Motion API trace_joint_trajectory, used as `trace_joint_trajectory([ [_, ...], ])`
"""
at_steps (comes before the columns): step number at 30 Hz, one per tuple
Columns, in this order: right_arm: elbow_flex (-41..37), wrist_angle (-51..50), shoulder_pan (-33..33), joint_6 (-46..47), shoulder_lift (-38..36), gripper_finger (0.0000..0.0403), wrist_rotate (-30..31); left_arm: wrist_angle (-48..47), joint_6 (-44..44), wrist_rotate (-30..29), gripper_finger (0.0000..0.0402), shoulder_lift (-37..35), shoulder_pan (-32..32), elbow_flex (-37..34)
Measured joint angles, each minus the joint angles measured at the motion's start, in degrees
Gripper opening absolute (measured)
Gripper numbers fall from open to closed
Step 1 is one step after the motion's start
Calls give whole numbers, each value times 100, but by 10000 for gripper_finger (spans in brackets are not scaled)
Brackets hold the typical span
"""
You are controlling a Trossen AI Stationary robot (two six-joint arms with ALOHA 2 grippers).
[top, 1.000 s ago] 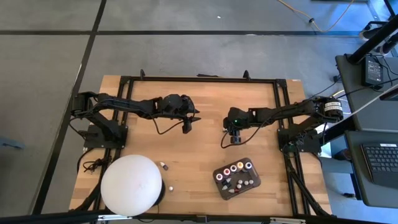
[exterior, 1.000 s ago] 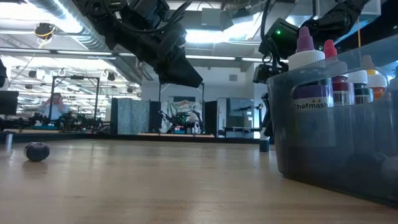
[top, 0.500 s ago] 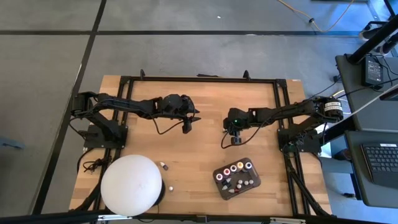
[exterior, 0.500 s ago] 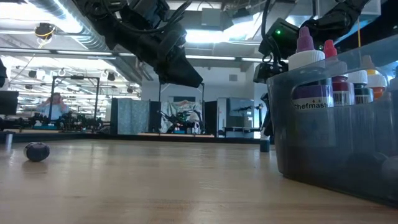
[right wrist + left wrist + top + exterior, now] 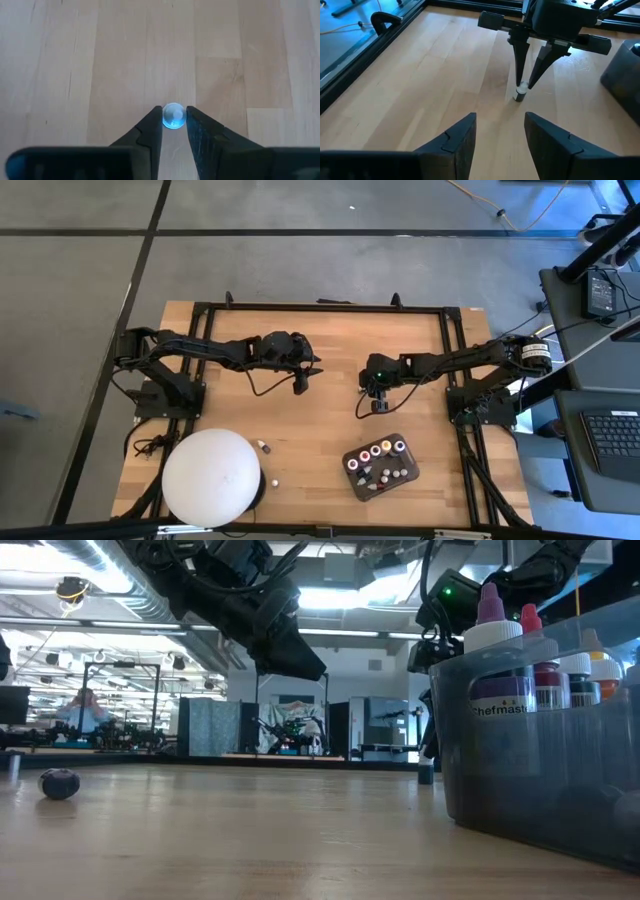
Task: Pick & Place food coloring
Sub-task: Put the small blue food coloring bottle into the bin
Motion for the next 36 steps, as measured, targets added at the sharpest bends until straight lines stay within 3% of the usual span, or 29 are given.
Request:
trace_joint_trajectory([
  [9,0,-11,0,-22,0,94,-2,0,0,0,160,0,0,0],
  [19,0,-11,0,23,0,156,-1,0,1,0,164,0,0,0],
  [36,0,24,-2,321,0,158,0,-1,1,2,164,0,0,0],
])
